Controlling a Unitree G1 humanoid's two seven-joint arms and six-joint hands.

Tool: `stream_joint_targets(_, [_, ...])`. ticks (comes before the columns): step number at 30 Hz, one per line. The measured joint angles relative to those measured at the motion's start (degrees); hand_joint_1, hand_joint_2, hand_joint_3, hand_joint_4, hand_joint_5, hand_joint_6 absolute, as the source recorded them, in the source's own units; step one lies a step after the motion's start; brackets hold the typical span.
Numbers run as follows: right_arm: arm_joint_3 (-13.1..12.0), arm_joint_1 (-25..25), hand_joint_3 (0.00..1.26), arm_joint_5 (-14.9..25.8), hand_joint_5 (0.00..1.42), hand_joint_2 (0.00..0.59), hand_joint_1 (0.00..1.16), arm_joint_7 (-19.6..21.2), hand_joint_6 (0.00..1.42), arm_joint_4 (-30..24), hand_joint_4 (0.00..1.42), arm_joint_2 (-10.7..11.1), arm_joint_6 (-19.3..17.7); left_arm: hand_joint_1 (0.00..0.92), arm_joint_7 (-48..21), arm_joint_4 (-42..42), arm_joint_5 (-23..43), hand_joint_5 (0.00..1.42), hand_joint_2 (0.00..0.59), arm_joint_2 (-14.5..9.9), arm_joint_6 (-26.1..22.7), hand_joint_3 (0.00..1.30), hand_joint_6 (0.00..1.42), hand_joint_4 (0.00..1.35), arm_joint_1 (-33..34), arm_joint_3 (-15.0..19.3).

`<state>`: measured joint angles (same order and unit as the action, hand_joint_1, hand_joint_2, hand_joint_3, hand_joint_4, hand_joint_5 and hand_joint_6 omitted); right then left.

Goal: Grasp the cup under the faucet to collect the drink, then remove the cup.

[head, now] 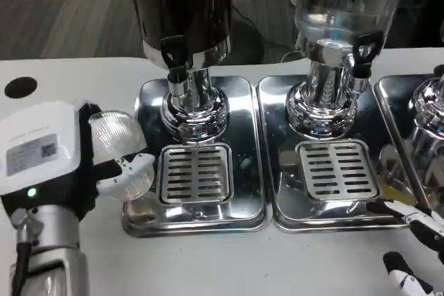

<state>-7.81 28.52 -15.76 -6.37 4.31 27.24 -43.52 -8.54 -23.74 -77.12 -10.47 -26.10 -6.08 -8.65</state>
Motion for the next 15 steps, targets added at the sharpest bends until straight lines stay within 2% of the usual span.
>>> stream_joint_targets(15, [-0.47, -0.61, 0.2, 1.6, 0.1, 0.445, 0.42, -0.34, 0.0, 1.95, 0.13, 1.15, -0.68, 0.354, -0.03, 7.73, -0.5, 0.82, 0.13, 2.69, -2.45, 0.5, 0.92, 0.59, 5.82, -5.82])
